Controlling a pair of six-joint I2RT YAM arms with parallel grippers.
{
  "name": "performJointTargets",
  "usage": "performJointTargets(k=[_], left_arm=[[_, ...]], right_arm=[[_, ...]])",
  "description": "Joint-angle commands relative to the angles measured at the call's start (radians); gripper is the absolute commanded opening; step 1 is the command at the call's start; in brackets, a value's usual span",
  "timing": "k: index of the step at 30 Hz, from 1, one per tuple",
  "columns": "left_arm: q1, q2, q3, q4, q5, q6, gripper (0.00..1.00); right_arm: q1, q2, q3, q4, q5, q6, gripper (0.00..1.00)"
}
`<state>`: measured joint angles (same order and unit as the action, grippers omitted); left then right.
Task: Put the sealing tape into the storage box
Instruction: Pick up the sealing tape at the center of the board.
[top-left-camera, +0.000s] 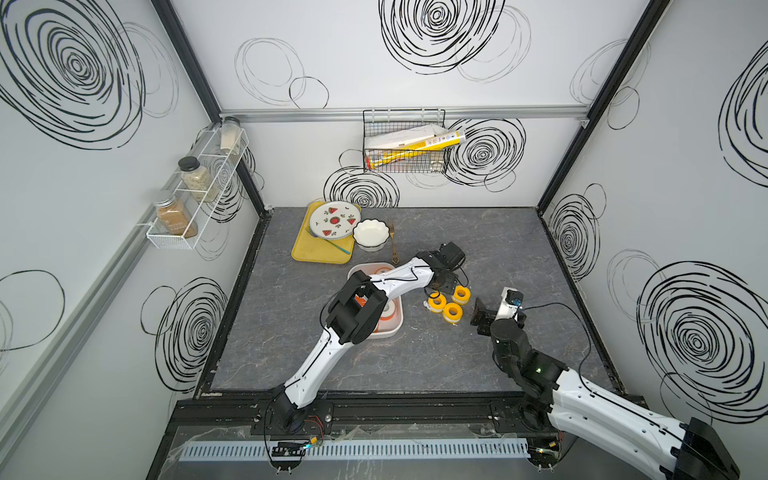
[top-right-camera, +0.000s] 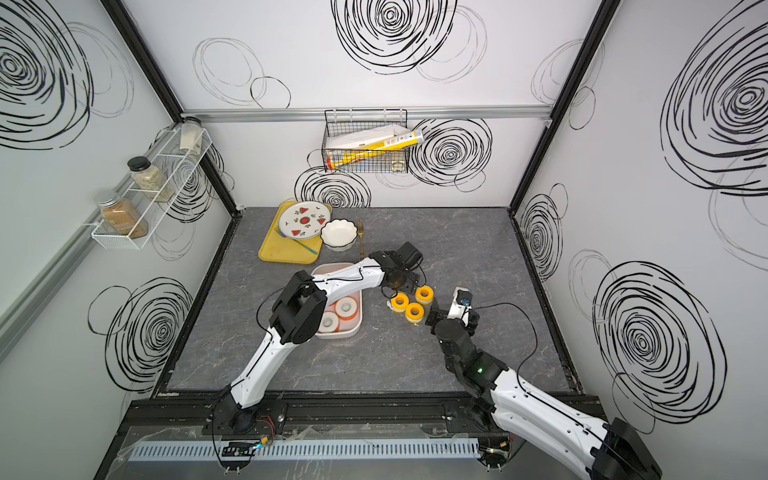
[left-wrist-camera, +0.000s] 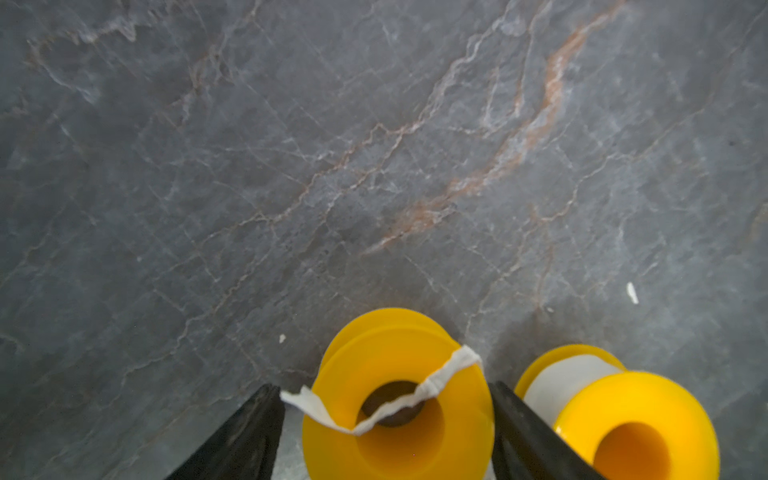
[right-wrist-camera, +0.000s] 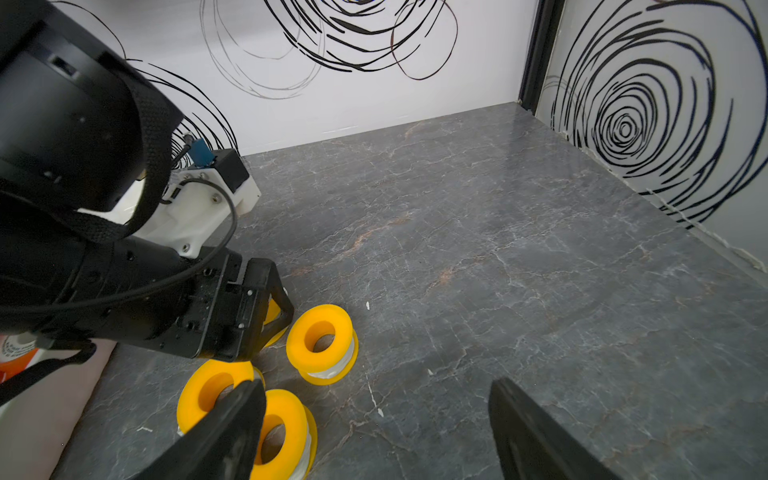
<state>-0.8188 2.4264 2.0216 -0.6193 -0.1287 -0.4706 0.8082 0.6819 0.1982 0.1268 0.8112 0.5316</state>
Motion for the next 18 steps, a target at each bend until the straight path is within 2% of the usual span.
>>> performJointTargets(k=[1, 13, 18], left_arm=[[0.007, 0.030, 0.040, -0.019, -0.029, 0.011, 0.81], [0.007, 0.015, 0.051, -0.034, -0.041, 0.018, 0.63], [0.007, -0.020, 0.052, -0.048, -0.070, 0.020, 0.62]], right_arm=[[-0.003, 0.004, 0.020, 0.001, 0.009, 0.001, 0.89], [-0.003, 0.020, 0.025, 0.005, 0.006, -0.002, 0.89], [-0.002, 0.022, 0.026, 0.005, 0.008, -0.002, 0.89]])
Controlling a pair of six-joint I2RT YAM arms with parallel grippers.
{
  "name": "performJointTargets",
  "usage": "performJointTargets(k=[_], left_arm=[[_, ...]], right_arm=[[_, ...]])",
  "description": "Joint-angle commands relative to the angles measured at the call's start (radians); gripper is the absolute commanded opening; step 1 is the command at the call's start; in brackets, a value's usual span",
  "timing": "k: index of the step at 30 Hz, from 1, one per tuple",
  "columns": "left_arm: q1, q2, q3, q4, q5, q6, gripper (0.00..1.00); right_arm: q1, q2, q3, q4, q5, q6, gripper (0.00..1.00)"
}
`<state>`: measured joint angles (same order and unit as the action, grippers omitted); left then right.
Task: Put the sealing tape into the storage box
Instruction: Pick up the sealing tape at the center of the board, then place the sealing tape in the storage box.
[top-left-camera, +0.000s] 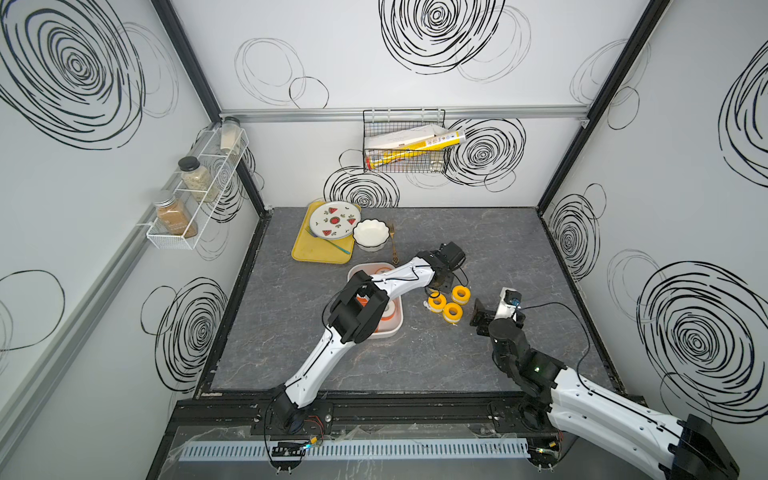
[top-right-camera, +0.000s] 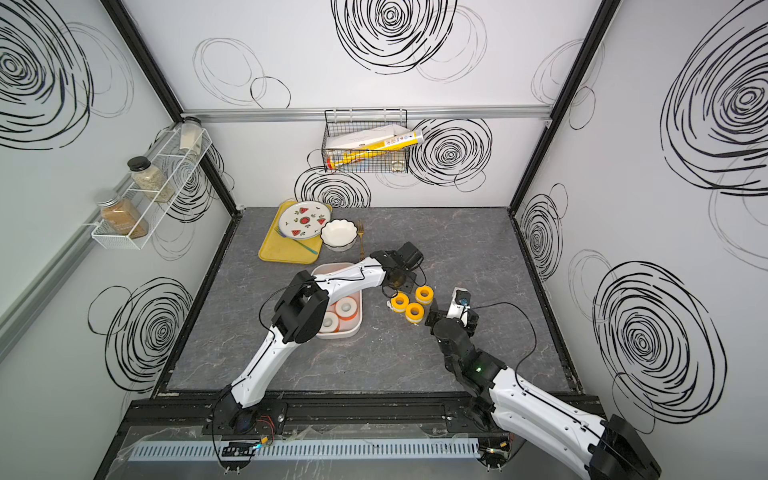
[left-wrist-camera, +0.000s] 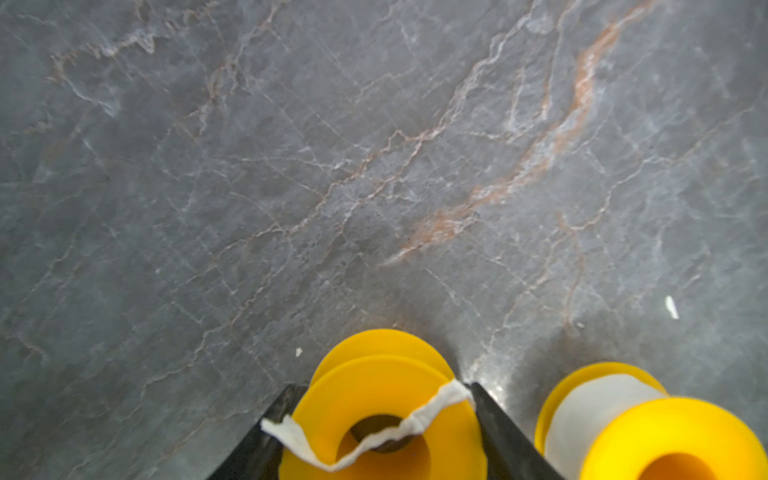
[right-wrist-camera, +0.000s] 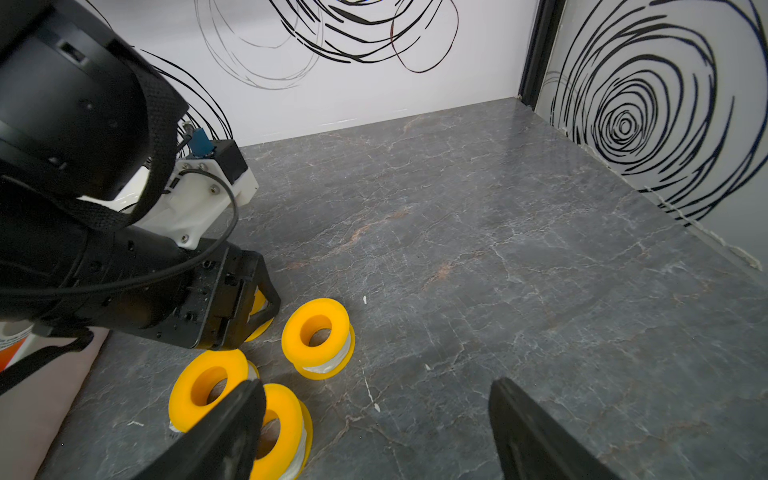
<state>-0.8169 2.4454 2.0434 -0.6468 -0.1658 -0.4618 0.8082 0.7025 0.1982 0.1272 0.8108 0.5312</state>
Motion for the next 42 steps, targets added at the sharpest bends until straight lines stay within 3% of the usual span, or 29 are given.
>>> performJointTargets(k=[1, 9, 14, 33, 42], left_arm=[[0.005, -0.049, 0.031, -0.025, -0.037, 0.012, 0.62], [0.010, -0.145, 0.021, -0.067, -0.059, 0.013, 0.62], [0.022, -0.253, -0.058, -0.084, -0.065, 0.002, 0.62], [0.058, -0.826, -0.794, 0.012, -0.090, -0.082, 0.62], [0.086, -0.907, -0.980, 0.110, -0.067, -0.119, 0.62]], right_arm=[[-0.003, 0.002, 0.026, 0.004, 0.007, -0.002, 0.89], [-0.003, -0.003, 0.024, 0.002, 0.007, -0.002, 0.89], [-0.002, -0.008, 0.023, 0.002, 0.008, -0.002, 0.89], [-0.002, -0.006, 0.024, 0.001, 0.007, -0.002, 0.89], [-0.002, 0.002, 0.029, 0.000, 0.007, -0.002, 0.89]])
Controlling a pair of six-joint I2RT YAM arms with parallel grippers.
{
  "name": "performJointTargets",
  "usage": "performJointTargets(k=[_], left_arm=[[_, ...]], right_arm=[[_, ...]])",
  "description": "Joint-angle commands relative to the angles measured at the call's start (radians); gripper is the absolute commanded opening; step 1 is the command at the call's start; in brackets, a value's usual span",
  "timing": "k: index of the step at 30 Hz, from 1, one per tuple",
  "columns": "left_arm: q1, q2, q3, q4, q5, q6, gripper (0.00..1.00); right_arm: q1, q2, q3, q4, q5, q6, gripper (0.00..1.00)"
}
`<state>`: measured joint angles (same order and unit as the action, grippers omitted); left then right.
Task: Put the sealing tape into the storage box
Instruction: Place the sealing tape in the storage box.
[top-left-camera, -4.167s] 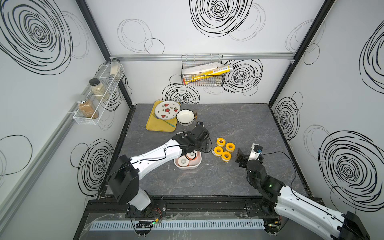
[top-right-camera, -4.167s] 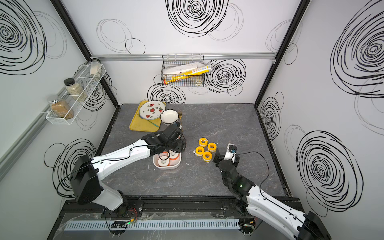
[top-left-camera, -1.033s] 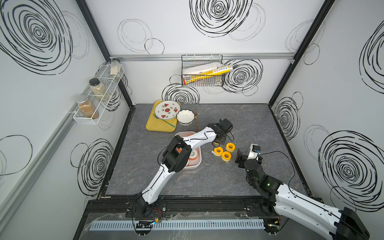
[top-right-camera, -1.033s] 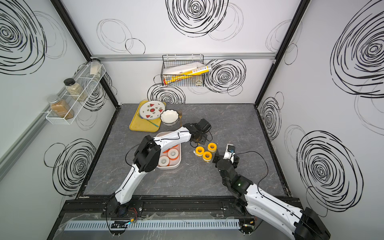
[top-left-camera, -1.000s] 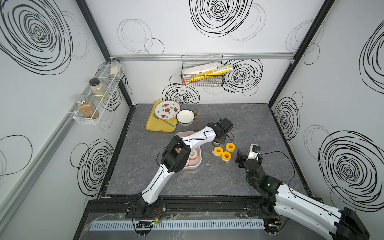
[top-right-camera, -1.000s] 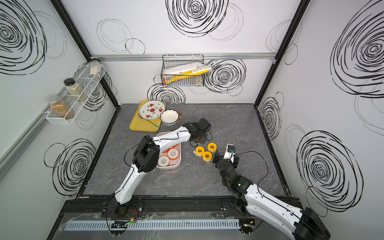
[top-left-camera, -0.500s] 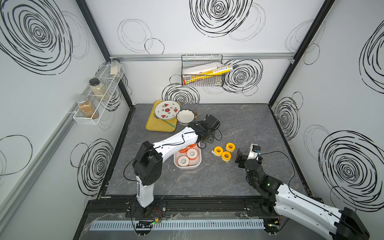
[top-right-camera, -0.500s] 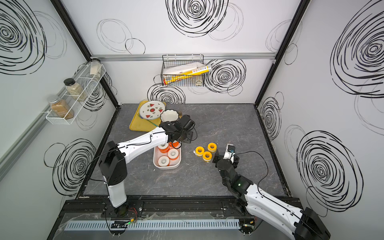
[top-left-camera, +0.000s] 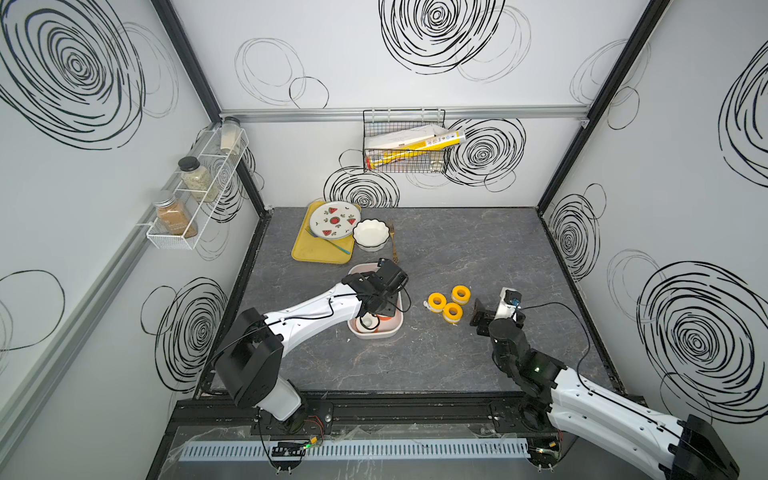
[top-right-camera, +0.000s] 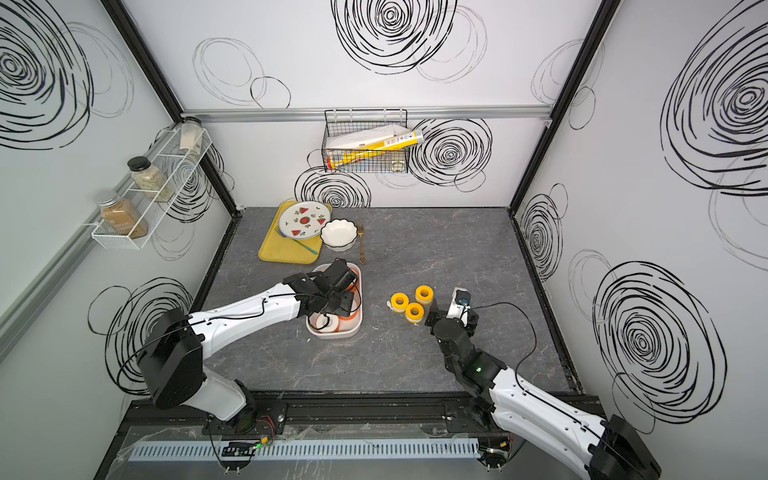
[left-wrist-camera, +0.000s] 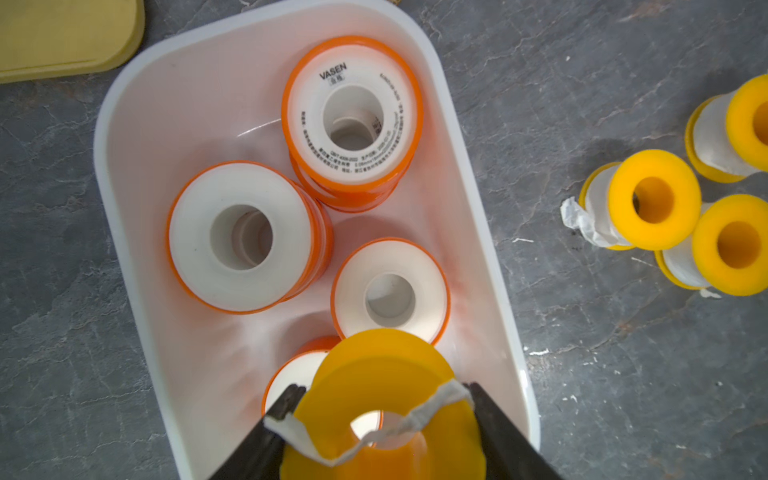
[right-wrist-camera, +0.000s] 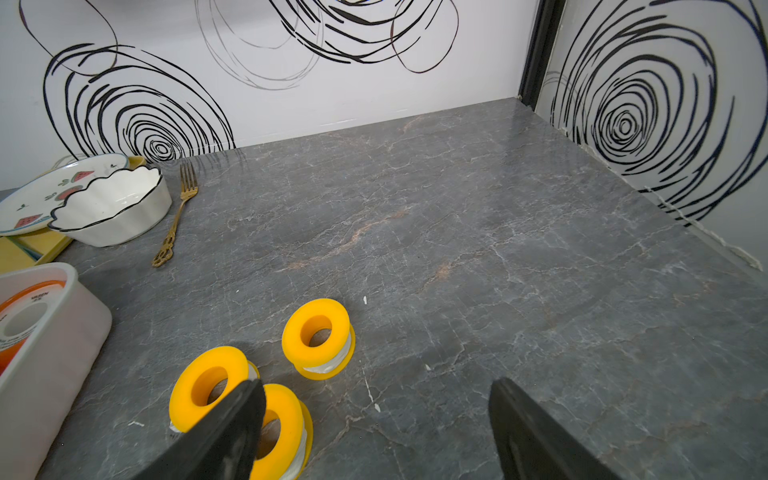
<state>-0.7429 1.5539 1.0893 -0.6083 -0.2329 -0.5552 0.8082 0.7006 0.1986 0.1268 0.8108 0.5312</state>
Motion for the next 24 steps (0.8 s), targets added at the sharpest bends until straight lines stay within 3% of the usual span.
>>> performJointTargets(k=[1, 24], left_arm=[[0.016, -0.015, -0.033, 0.081, 0.001, -0.029, 0.61], [0.031, 0.076, -0.060, 0.171, 0.051, -0.029, 0.62]], right_arm=[[-0.002, 0.002, 0.028, -0.002, 0.009, -0.002, 0.89], [-0.003, 0.023, 0.033, 0.009, 0.002, -0.007, 0.89]])
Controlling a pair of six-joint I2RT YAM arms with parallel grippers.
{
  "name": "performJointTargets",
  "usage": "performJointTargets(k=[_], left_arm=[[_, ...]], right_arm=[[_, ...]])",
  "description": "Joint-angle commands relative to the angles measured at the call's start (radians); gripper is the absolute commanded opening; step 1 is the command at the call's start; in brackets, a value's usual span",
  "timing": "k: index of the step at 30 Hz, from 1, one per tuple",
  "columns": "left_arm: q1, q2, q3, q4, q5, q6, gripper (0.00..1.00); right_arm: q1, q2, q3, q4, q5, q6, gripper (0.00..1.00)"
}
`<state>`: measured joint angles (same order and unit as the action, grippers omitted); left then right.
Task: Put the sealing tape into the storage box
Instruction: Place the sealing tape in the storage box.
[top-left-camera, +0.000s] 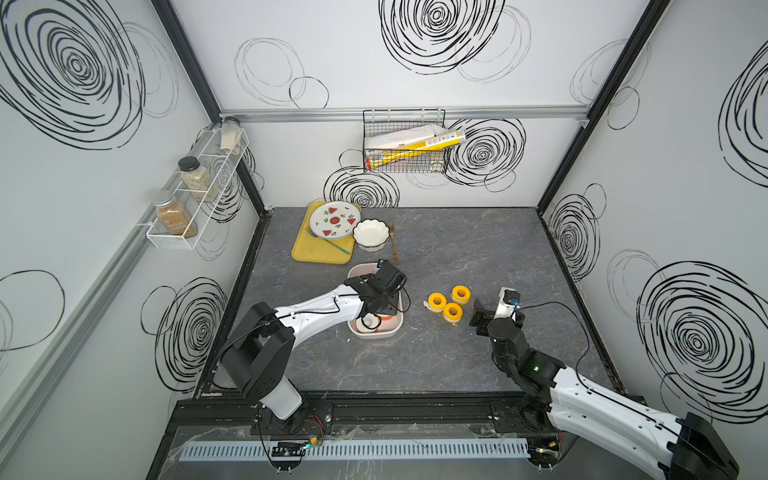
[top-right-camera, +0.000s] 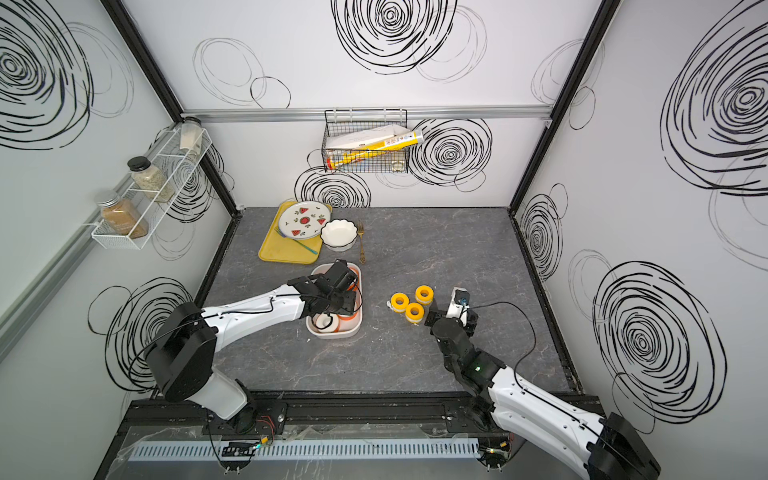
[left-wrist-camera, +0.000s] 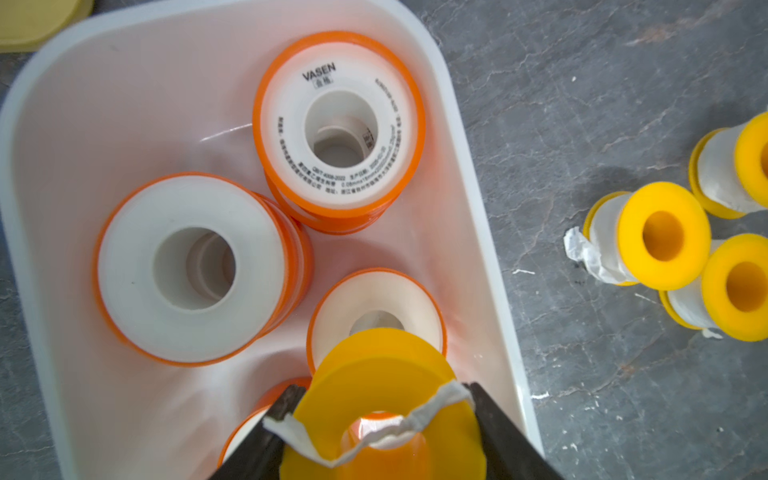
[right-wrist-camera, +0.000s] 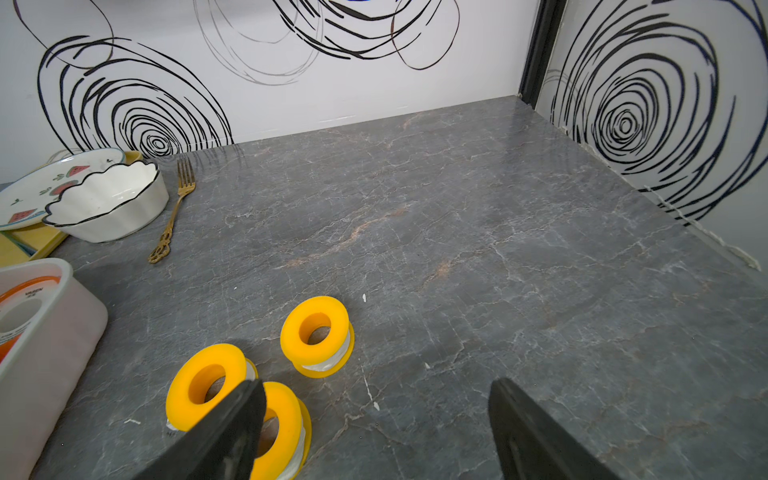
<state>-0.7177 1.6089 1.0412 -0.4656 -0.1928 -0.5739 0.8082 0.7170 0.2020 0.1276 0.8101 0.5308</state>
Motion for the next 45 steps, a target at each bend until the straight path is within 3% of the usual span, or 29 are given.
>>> performJointTargets(k=[1, 11, 28, 32, 37, 45], left_arm=[[0.006, 0.025, -0.015, 0.029, 0.010, -0.009, 0.63], [0.006, 0.036, -0.018, 0.041, 0.013, -0.011, 0.81], [-0.017, -0.065, -0.015, -0.035, -0.005, -0.021, 0.76], [-0.033, -0.098, -0.034, -0.056, 0.001, -0.028, 0.66], [-0.042, -0.125, -0.082, -0.062, 0.017, -0.038, 0.40], [-0.058, -0.117, -0.143, -0.020, 0.063, -0.041, 0.28]], right_arm=[[-0.003, 0.007, 0.031, 0.008, 0.003, -0.006, 0.89], [-0.002, 0.013, 0.033, 0.010, 0.001, -0.009, 0.89], [-0.002, 0.012, 0.033, 0.008, 0.001, -0.008, 0.89], [-0.002, 0.010, 0.031, 0.007, 0.001, -0.008, 0.89], [-0.003, 0.012, 0.033, 0.007, 0.001, -0.008, 0.89], [-0.003, 0.011, 0.033, 0.007, 0.003, -0.008, 0.89]])
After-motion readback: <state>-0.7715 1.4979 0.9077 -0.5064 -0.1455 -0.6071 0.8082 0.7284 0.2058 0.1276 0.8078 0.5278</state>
